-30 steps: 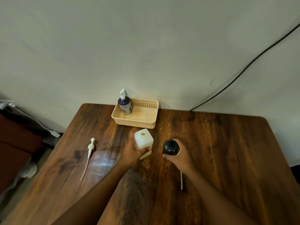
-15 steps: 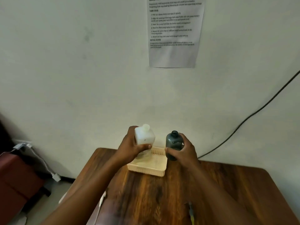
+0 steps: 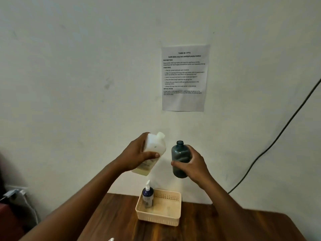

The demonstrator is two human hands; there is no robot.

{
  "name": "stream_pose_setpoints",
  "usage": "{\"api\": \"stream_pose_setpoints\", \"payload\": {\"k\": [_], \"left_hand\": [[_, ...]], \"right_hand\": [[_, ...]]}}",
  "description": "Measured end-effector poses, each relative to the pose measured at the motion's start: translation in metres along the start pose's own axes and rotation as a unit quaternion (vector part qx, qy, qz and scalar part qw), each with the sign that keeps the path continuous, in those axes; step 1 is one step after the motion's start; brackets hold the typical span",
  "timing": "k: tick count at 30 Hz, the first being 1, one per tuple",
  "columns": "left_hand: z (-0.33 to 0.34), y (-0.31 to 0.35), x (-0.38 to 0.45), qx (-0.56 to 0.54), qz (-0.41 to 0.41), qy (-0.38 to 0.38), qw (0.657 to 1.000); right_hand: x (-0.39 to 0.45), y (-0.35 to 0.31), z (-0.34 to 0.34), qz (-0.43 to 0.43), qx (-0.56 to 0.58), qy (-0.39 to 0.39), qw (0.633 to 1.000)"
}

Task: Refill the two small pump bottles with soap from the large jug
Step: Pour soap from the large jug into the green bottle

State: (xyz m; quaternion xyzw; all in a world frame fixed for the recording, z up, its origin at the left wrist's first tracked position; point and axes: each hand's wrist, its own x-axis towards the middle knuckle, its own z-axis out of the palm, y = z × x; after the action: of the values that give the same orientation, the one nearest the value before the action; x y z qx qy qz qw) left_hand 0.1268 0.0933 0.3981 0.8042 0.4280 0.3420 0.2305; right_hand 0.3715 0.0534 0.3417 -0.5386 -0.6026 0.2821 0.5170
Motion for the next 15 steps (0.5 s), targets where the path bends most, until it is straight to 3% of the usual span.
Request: {"api": "stream_pose_setpoints", "payload": {"k": [15], "left_hand": [[-0.037, 0.048, 0.017, 0.146, 0.014, -0.087, 0.985]], "right_hand": [[-0.006, -0.028, 0.002, -0.018, -0.010, -0.026, 0.999]]}}
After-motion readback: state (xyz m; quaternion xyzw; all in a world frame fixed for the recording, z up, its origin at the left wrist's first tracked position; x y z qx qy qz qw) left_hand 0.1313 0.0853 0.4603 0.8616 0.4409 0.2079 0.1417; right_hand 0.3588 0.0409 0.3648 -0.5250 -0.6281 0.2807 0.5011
